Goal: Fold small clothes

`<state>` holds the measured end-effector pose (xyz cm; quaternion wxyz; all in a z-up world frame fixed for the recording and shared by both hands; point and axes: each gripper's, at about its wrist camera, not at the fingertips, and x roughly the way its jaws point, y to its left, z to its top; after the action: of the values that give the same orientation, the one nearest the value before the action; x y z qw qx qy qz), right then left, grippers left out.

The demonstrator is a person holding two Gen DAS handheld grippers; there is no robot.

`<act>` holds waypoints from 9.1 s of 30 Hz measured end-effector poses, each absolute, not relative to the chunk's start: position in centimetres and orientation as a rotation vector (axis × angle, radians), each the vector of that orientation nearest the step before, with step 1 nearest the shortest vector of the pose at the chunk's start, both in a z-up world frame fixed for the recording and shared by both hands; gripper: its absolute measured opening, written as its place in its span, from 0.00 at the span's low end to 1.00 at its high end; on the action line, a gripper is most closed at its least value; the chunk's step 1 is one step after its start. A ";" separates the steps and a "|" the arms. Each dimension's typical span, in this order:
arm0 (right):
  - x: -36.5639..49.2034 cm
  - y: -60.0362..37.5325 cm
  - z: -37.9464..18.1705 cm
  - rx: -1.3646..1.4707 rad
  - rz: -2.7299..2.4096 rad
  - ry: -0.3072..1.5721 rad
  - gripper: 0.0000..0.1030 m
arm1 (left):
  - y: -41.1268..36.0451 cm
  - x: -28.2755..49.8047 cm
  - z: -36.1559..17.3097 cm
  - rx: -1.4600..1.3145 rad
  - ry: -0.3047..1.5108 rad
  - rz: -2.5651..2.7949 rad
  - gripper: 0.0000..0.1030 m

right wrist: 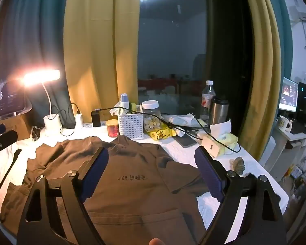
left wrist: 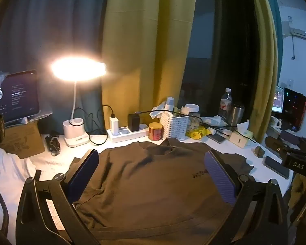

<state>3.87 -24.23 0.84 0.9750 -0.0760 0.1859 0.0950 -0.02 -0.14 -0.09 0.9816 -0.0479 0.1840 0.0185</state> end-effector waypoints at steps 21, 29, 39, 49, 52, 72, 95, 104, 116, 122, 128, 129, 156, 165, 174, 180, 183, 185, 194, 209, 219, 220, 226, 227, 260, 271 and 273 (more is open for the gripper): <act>3.8 -24.1 0.5 -0.155 0.195 0.378 0.86 | 0.6 -0.4 0.3 -0.119 0.373 0.012 0.99; 3.9 -24.1 0.6 -0.155 0.196 0.380 0.86 | 1.2 -0.6 0.2 -0.181 0.366 -0.008 0.99; 3.9 -24.2 0.6 -0.154 0.197 0.382 0.86 | 1.0 -0.7 0.1 -0.177 0.361 0.005 0.99; 3.9 -24.2 0.6 -0.150 0.203 0.381 0.86 | 0.3 -1.6 0.4 -0.122 0.301 0.021 0.99; 4.1 -24.0 0.5 -0.149 0.207 0.379 0.86 | 0.3 -1.5 0.4 -0.119 0.307 0.021 0.99; 3.7 -24.1 0.3 -0.146 0.209 0.383 0.86 | 0.2 -1.9 0.4 -0.116 0.298 0.055 0.99; 6.5 -25.0 -1.3 -0.145 0.191 0.437 0.86 | 0.1 0.1 -0.4 -0.122 0.346 0.043 0.99; 11.3 -27.3 -4.2 -0.157 0.192 0.535 0.86 | -0.3 3.1 -2.2 -0.116 0.422 0.051 0.99; 17.3 -27.9 -10.1 -0.211 0.256 0.716 0.76 | 0.0 7.8 -5.5 -0.139 0.543 0.072 0.99; 19.0 -26.7 -12.7 -0.311 0.281 0.777 0.60 | 0.3 9.3 -6.8 -0.146 0.590 0.077 0.99; 19.9 -26.5 -15.3 -0.418 0.250 0.831 0.47 | 1.0 10.1 -7.7 -0.160 0.615 0.084 0.99; 19.9 -26.5 -15.5 -0.426 0.247 0.831 0.40 | 1.1 10.2 -7.9 -0.163 0.620 0.084 0.99; 23.0 -20.7 -8.2 -0.274 0.481 0.748 0.03 | 6.4 7.9 -7.6 -0.228 0.570 0.104 0.99; 25.5 -15.2 -9.8 -0.282 0.521 0.790 0.03 | 9.7 6.7 -7.7 -0.249 0.547 0.131 0.99; 27.4 -12.1 -11.6 -0.273 0.543 0.833 0.03 | 11.5 6.0 -8.9 -0.280 0.570 0.154 0.99; 27.7 -11.1 -12.4 -0.246 0.585 0.824 0.05 | 11.0 5.6 -8.6 -0.270 0.571 0.150 0.99; 26.6 -11.4 -11.6 -0.254 0.588 0.800 0.47 | 10.6 5.1 -8.0 -0.258 0.560 0.152 0.99; 25.3 -12.2 -10.8 -0.296 0.571 0.777 0.47 | 10.4 4.7 -7.6 -0.253 0.551 0.154 0.99; 18.9 -20.6 -10.6 -0.342 0.446 0.829 0.47 | 7.9 3.5 -6.7 -0.238 0.540 0.131 0.99; 14.2 -23.2 -15.3 -0.314 0.493 0.913 0.08 | 5.6 1.6 -7.5 -0.226 0.604 0.132 0.99; 13.7 -20.0 -14.5 -0.279 0.521 0.891 0.06 | 9.2 0.9 -8.8 -0.224 0.652 0.203 0.99; 13.8 -20.1 -14.4 -0.264 0.520 0.894 0.10 | 9.6 1.1 -8.9 -0.222 0.660 0.208 0.99; 13.7 -20.2 -12.8 -0.210 0.500 0.863 0.58 | 11.6 2.3 -9.5 -0.216 0.685 0.205 0.99; 13.7 -20.0 -12.4 -0.212 0.493 0.854 0.58 | 11.9 2.4 -9.6 -0.218 0.686 0.199 0.99; 19.6 -17.1 -13.3 -0.195 0.399 0.857 0.58 | 17.6 14.7 -15.3 -0.160 0.894 0.064 0.75; 19.4 -18.7 -13.5 -0.145 0.394 0.851 0.58 | 15.6 15.0 -15.0 -0.044 0.912 0.052 0.17; 19.2 -19.2 -13.2 -0.136 0.393 0.843 0.58 | 15.2 14.9 -14.9 -0.033 0.912 0.060 0.10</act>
<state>19.16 -19.24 -13.19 0.8916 -0.0655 0.4062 0.1894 14.90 15.20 -14.90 0.8972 -0.0161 0.4403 0.0291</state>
